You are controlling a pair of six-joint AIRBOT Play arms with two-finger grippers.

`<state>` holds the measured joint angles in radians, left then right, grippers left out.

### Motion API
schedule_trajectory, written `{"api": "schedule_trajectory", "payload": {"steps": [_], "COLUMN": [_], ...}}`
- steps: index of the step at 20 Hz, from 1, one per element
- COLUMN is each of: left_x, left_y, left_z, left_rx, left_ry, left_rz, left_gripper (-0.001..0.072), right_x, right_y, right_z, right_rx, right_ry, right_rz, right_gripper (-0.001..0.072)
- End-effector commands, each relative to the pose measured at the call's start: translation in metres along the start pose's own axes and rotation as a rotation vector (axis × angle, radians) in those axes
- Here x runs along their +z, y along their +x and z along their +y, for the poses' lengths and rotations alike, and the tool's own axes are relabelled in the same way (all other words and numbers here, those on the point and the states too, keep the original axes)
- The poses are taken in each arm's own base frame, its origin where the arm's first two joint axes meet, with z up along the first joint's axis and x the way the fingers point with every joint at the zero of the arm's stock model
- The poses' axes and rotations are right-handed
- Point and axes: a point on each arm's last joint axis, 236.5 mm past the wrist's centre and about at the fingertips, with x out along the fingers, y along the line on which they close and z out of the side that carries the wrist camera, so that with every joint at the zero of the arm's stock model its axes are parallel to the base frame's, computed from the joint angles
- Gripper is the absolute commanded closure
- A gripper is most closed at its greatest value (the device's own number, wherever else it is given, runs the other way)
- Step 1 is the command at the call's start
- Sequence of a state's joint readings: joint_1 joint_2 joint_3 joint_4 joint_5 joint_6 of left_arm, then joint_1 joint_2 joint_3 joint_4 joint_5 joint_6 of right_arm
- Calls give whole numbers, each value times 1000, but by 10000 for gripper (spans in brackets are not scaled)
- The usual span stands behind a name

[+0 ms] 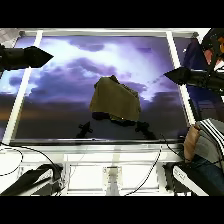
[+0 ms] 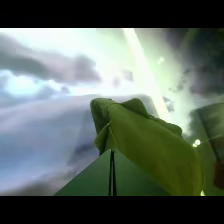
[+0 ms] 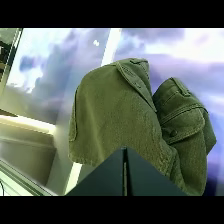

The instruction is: Fold the clothes and pants, and hang the long-sleeved shirts on hangers.

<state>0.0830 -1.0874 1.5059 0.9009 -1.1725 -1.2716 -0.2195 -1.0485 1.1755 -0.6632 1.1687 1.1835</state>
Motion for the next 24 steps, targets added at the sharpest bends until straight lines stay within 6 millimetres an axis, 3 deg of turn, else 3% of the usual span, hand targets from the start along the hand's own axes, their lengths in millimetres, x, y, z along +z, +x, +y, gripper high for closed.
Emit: {"api": "schedule_trajectory", "payload": {"steps": [1,12,16,24], "left_x": [0,0,1,1], "left_y": [0,0,0,0], "left_z": [0,0,-1,-1], "left_rx": [1,1,-3,-4], "left_ry": [0,0,-1,-2], "left_rz": [-2,-2,-3,-2], "left_gripper": [686,686,686,686], "right_x": [0,1,18,25], "right_y": [0,0,-1,-1], "right_z": [1,0,-7,-9], "right_rx": [1,0,-33,-42], "right_ry": [-1,-1,-2,0], "right_rz": [0,-2,-76,-107], "right_gripper": [689,689,689,689]}}
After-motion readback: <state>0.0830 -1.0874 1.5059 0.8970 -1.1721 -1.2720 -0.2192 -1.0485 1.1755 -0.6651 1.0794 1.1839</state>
